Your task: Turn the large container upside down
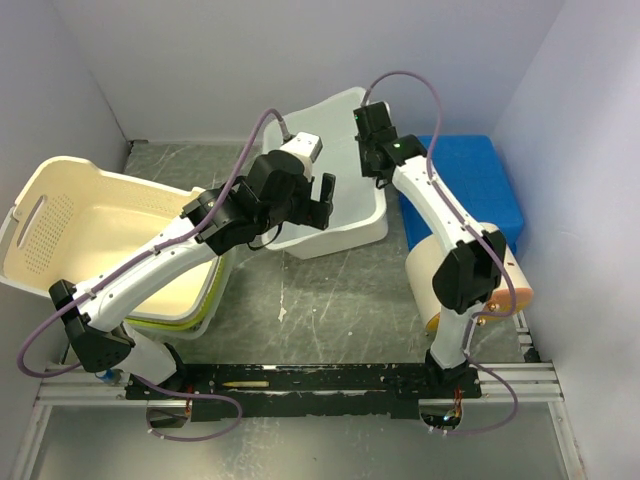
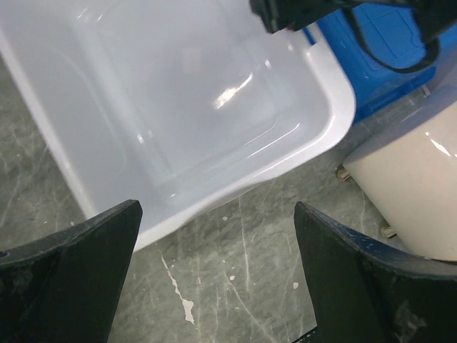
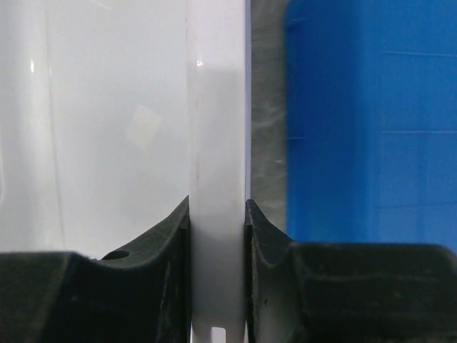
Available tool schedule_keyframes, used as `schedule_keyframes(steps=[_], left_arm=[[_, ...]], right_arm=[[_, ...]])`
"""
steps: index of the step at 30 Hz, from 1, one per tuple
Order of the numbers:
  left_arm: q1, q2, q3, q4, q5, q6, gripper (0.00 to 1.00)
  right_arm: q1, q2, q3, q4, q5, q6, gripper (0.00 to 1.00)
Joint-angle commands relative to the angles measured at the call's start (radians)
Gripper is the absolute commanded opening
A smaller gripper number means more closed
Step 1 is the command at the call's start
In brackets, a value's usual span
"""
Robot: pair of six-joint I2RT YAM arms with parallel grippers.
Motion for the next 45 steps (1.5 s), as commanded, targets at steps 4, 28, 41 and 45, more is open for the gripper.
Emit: schedule_keyframes(steps=[4, 28, 41, 45], left_arm=[[-0.002, 0.003, -0.018, 0.075, 0.088, -0.017, 1.0], [0.016, -0.304, -0.538, 0.419, 0.346, -0.101, 1.0], [0.016, -0.348, -0.509, 0.328, 0.261, -0.075, 1.0], [0.019, -0.33, -0.467, 0.276, 0.215, -0.08, 1.0]], right_arm=[[0.043, -0.127, 0.119, 0.028, 0.311, -0.107, 0.0], [0.277, 0.182, 0.379, -0.181, 0.416, -0.088, 0.27], [0.202, 0.094, 0.356, -0.09, -0.146, 0.101, 0.73], [0.169, 0.026, 0.281, -0.017, -0.246, 0.146, 0.73]])
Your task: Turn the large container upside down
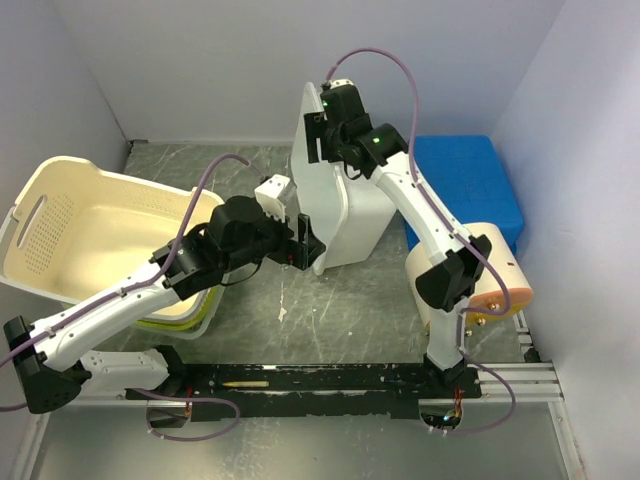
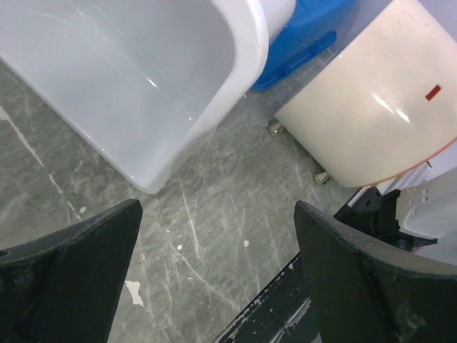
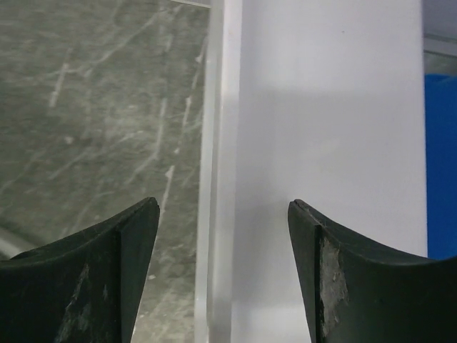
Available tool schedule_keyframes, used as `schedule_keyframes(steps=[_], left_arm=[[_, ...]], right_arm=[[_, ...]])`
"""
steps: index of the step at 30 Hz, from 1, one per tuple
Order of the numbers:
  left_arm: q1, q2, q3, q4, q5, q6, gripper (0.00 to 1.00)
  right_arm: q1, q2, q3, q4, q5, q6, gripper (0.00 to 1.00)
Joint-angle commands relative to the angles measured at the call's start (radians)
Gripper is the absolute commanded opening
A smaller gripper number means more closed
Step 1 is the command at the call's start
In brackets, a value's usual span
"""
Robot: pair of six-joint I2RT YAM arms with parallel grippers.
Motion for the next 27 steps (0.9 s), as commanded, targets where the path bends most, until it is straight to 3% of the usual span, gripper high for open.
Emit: schedule_keyframes(steps=[1, 7, 16, 20, 27], left_arm=[[0.01, 0.009, 0.063, -0.057, -0.066, 0.003, 1.0], [0.024, 0.024, 0.081, -0.04, -0.063, -0.026, 1.0], [0.106, 0.046, 0.147, -0.057, -0.067, -0.061, 1.0], [0.119, 0.07, 0.177, -0.042, -0.062, -0.07, 0.99], [0.119, 0.15, 0.264, -0.016, -0.07, -0.076, 1.0]], right_arm=[[-0.027, -0.074, -0.081, 0.079, -0.213, 0.097, 0.73], [-0.056, -0.142, -0.123, 0.109, -0.248, 0.117, 0.81], [-0.082, -0.206, -0.113, 0.133, -0.286, 0.13, 0.83], [-0.103, -0.242, -0.134, 0.146, -0.229, 0.117, 0.84], [-0.296, -0.393, -0.317, 0.23, -0.225, 0.145, 0.85]])
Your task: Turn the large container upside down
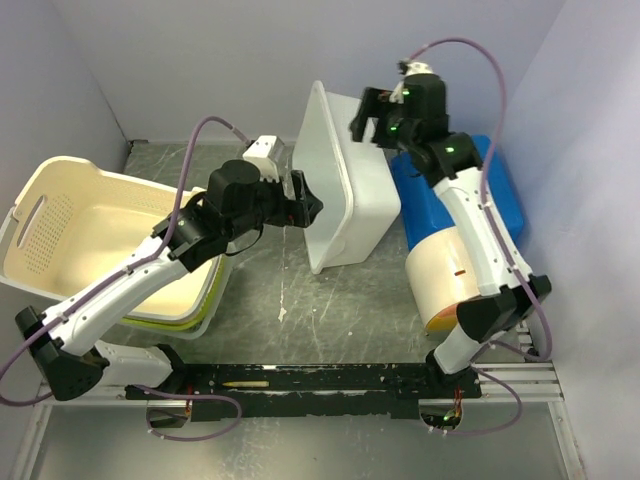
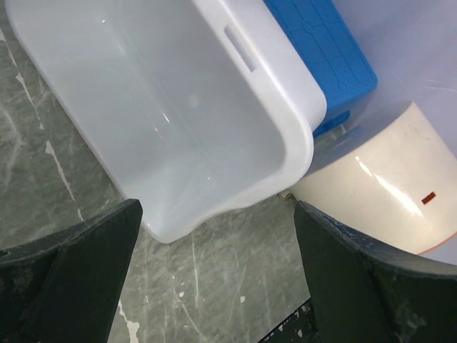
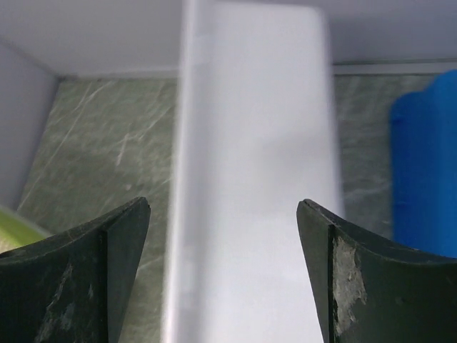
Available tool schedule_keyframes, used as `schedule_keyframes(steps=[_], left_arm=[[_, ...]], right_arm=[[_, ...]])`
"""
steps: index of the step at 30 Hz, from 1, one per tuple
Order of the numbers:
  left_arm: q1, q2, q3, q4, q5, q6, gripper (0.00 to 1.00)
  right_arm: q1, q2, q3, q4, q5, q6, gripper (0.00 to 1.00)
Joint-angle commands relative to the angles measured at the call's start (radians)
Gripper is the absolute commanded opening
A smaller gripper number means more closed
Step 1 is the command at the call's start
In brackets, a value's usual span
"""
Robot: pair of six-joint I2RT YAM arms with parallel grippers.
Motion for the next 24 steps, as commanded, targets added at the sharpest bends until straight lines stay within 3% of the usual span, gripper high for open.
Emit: schedule_keyframes(steps=[1, 4, 6, 15, 19, 24], left_arm=[[0.004, 0.048, 0.072, 0.043, -0.008, -0.012, 1.0], [0.005, 0.083, 0.104, 0.072, -0.024, -0.012, 1.0], [0.006, 0.112, 0.13, 0.084, -0.038, -0.011, 1.0], [0.004, 0.338, 0.422, -0.027, -0.227, -0.01, 1.0], [0.006, 0.487, 0.616, -0.15, -0.312, 0.009, 1.0], [0.006, 0.616, 0.765, -0.227, -0.343, 0.02, 1.0]], right_arm=[[-0.156, -0.1, -0.116, 0.085, -0.017, 0.036, 0.85], [-0.279, -0.119, -0.23, 0.166, -0.231, 0.096, 0.85], [-0.298, -0.106, -0.253, 0.18, -0.285, 0.105, 0.85], [-0.358, -0.119, -0.294, 0.187, -0.295, 0.097, 0.86], [-0.384, -0.131, -0.312, 0.186, -0.301, 0.096, 0.86], [-0.409, -0.153, -0.335, 0.187, -0.303, 0.092, 0.86]])
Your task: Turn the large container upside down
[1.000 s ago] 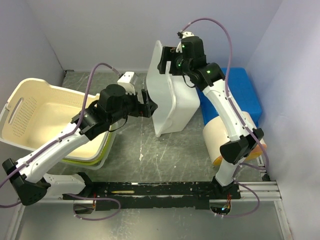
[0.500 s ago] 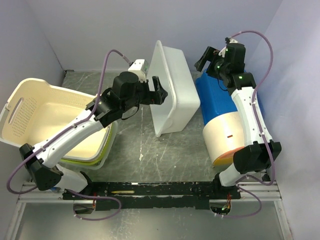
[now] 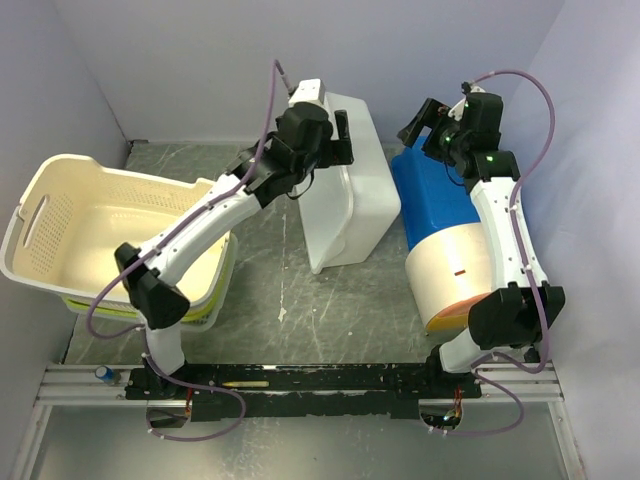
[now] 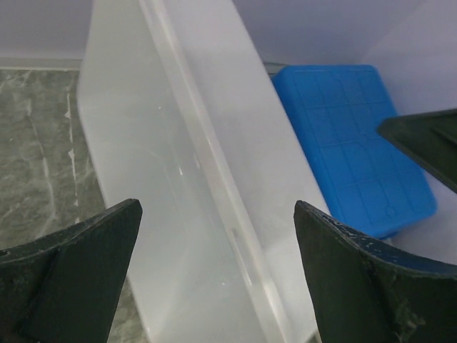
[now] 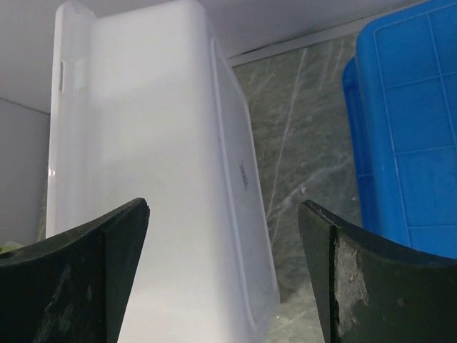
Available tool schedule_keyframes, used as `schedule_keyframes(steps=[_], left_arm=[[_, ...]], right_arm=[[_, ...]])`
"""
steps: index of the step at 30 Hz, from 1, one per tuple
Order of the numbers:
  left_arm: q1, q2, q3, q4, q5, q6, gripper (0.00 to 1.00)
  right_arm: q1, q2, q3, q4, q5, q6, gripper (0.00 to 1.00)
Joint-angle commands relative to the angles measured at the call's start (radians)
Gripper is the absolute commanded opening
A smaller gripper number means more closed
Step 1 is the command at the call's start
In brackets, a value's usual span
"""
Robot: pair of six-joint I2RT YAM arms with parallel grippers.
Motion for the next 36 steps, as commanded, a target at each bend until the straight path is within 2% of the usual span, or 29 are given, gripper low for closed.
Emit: schedule_keyframes(steps=[1, 6, 9, 15, 20, 25, 27, 36], left_arm=[[0.005, 0.072, 0.084, -0.091, -0.056, 0.022, 0.99], [0.018, 0.121, 0.089, -0.079, 0.021, 0.009, 0.87], [0.022, 0.142, 0.109, -0.106, 0.044, 0.006, 0.73], [0.022, 0.046, -0.017, 0.004, 0.065, 0.017, 0.35], [0.053, -0.003, -0.041, -0.002, 0.109, -0.004, 0.08], [0.201, -0.13, -0.254, 0.177, 0.445, -0.072, 0.07], [0.252, -0.172, -0.318, 0.225, 0.534, -0.099, 0.07], [0.454, -0.183, -0.375, 0.295, 0.87, -0.23, 0.07]], right_arm=[[-0.023, -0.045, -0.027, 0.026, -0.021, -0.002, 0.86], [-0.031, -0.047, -0.037, 0.03, -0.034, 0.0, 0.86], [-0.032, -0.048, -0.033, 0.026, -0.031, -0.002, 0.86], [-0.033, -0.057, -0.046, 0.042, -0.048, 0.006, 0.86], [-0.033, -0.054, -0.066, 0.06, -0.121, 0.003, 0.86], [-0.034, -0.064, -0.118, 0.134, -0.283, 0.031, 0.86], [-0.034, -0.063, -0.134, 0.153, -0.315, 0.05, 0.86], [-0.038, -0.081, -0.224, 0.278, -0.394, 0.188, 0.86]])
